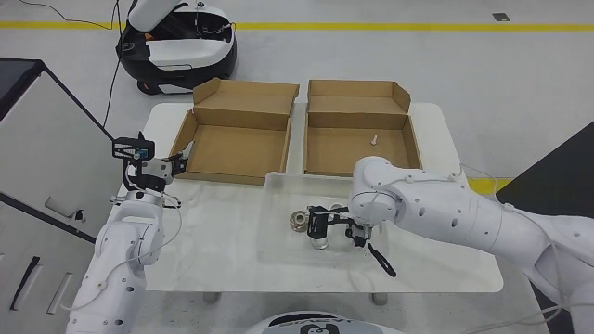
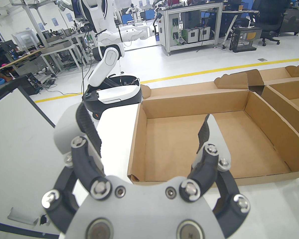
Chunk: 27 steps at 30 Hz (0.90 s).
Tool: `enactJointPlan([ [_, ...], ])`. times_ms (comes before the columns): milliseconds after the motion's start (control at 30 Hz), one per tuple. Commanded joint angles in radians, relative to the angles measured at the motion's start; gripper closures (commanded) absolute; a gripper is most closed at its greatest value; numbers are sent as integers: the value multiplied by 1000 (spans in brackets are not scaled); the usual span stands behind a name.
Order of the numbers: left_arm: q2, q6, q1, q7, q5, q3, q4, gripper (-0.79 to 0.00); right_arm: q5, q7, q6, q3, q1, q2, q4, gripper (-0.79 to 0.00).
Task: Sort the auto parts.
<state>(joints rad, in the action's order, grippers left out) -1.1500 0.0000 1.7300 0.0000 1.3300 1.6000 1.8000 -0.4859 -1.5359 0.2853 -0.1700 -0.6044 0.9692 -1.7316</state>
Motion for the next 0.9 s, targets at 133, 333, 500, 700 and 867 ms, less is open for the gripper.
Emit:
enactJointPlan([
  [133,0,0,0,0,0,0,0,-785,5,0,0,0,19,-5,-12,0],
  [333,0,0,0,0,0,0,0,-785,51,0,0,0,62,-25,-49,0],
  [500,0,0,0,0,0,0,0,-785,120,0,0,0,115,-51,-95,0],
  [700,0,0,0,0,0,0,0,-785,214,0,0,0,188,-87,-152,0],
  [867,0,0,0,0,0,0,0,-785,287,0,0,0,241,-111,-193,0],
])
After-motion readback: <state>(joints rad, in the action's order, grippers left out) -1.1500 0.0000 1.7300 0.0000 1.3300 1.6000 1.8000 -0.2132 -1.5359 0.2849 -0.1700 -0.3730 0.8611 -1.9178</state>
